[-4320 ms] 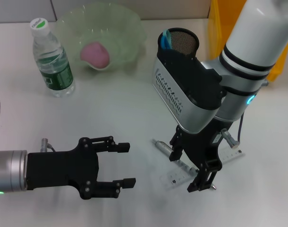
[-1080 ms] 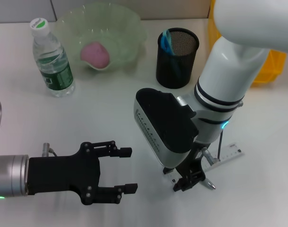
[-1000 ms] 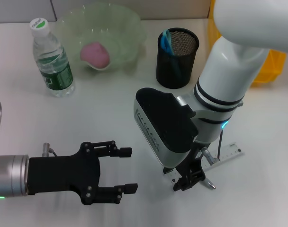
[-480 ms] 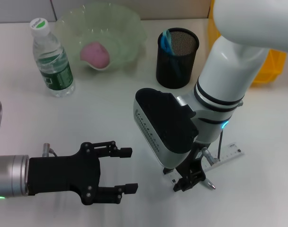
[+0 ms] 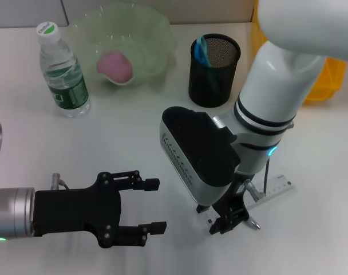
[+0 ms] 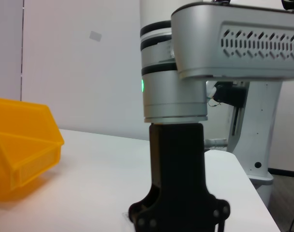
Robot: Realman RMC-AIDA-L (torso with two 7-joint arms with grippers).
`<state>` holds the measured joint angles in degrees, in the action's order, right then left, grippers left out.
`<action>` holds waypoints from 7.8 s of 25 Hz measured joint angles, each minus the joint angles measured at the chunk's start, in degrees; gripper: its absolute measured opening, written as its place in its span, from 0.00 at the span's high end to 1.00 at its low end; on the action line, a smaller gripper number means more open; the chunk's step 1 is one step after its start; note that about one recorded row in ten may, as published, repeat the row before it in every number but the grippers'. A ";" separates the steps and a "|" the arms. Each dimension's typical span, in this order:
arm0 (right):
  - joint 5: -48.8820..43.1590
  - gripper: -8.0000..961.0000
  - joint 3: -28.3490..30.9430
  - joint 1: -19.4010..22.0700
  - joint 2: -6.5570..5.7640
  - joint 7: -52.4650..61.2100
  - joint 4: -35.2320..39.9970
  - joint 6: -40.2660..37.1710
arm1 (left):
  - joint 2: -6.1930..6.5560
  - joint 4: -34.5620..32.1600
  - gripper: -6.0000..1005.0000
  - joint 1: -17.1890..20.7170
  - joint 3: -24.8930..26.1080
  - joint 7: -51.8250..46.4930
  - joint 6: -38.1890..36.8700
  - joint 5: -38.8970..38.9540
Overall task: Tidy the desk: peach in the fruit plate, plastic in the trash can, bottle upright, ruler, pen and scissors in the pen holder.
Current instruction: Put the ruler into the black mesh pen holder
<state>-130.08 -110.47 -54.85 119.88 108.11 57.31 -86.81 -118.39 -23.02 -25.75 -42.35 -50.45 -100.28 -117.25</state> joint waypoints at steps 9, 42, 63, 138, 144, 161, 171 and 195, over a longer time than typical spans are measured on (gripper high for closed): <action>-3.78 0.60 13.78 6.49 -0.53 0.88 15.25 -10.78 | 0.09 0.00 0.25 0.09 0.27 0.05 -0.73 0.00; 30.99 0.58 52.36 27.68 -0.62 -36.71 5.25 -12.94 | 0.21 -0.09 0.25 0.16 2.42 0.09 -2.34 0.31; 33.76 0.57 53.30 29.54 -0.66 -48.49 1.52 -12.89 | 0.01 -0.09 0.25 0.35 3.65 -0.94 -2.60 1.60; 47.30 0.54 47.11 21.63 -0.50 -106.81 -22.78 8.12 | -0.18 2.81 0.25 1.32 4.91 -6.06 -0.44 6.05; 47.30 0.54 47.09 21.09 -0.52 -106.85 -23.31 9.23 | -0.18 2.81 0.25 1.47 4.91 -5.93 -0.43 6.07; 50.41 0.53 46.50 20.89 -0.27 -105.46 -24.69 9.63 | -0.09 2.81 0.25 1.82 4.65 -5.68 -0.75 6.07; 54.08 0.53 46.63 20.54 -0.26 -93.90 -26.59 10.87 | -0.08 2.81 0.25 1.74 4.47 -5.73 -0.97 6.07; 65.58 0.52 47.09 18.67 -0.30 -71.19 -31.51 16.60 | 0.09 2.28 0.25 1.50 4.47 -6.03 -1.86 5.83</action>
<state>-64.50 -63.38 -36.18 119.58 36.93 25.80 -70.21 -118.29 -20.75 -24.25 -37.88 -56.48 -102.14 -111.42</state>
